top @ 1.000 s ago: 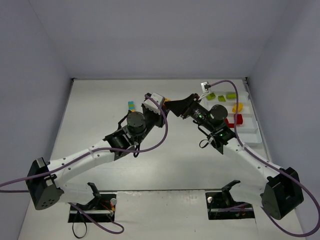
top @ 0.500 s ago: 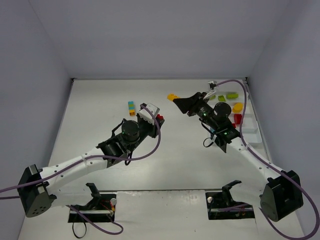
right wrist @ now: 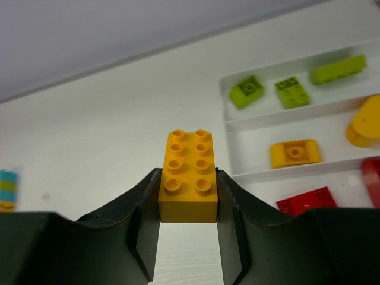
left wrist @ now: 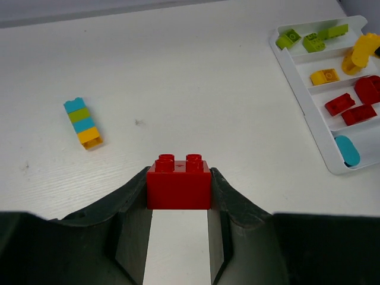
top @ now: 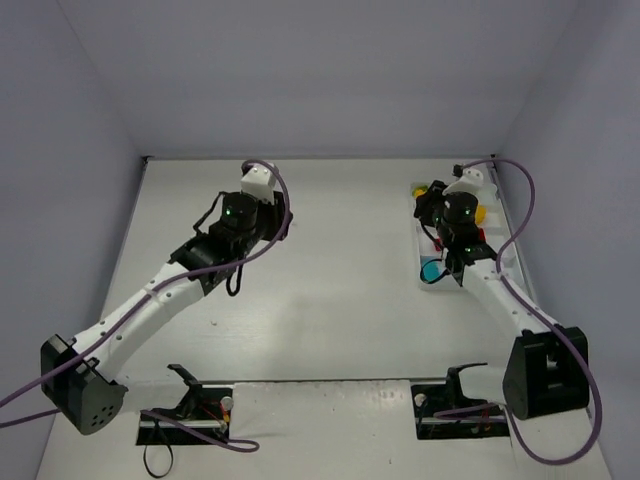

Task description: Sort the legos into containers by color

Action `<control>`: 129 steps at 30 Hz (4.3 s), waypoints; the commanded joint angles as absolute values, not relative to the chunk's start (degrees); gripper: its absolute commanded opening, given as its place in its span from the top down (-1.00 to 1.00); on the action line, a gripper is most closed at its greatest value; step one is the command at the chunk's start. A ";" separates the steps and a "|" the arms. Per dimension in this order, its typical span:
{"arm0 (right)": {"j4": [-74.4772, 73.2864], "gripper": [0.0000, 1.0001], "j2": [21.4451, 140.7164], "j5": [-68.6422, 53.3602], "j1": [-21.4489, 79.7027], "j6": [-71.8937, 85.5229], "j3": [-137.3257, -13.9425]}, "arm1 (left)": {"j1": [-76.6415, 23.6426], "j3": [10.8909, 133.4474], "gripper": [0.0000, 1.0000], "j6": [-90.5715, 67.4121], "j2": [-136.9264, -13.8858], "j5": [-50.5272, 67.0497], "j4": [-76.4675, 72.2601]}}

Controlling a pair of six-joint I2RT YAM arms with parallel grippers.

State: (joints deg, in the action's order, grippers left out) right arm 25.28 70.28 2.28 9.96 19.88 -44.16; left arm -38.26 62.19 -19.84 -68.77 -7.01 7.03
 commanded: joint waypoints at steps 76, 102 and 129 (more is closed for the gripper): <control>22.30 -0.18 72.43 -42.36 21.87 23.90 -57.75 | -33.57 47.91 0.81 18.01 -54.06 29.70 -5.79; 37.44 -0.49 78.22 -42.45 38.67 34.63 -55.55 | -34.28 44.47 0.77 20.83 -53.70 32.78 -10.28; 16.80 1.00 73.66 -15.86 25.25 20.83 -53.00 | -35.07 49.64 -0.48 9.50 -59.14 23.21 -7.13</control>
State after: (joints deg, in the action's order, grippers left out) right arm 20.27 78.39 -28.01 32.27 25.32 -53.69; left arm -34.94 44.23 14.35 -57.69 25.45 -5.26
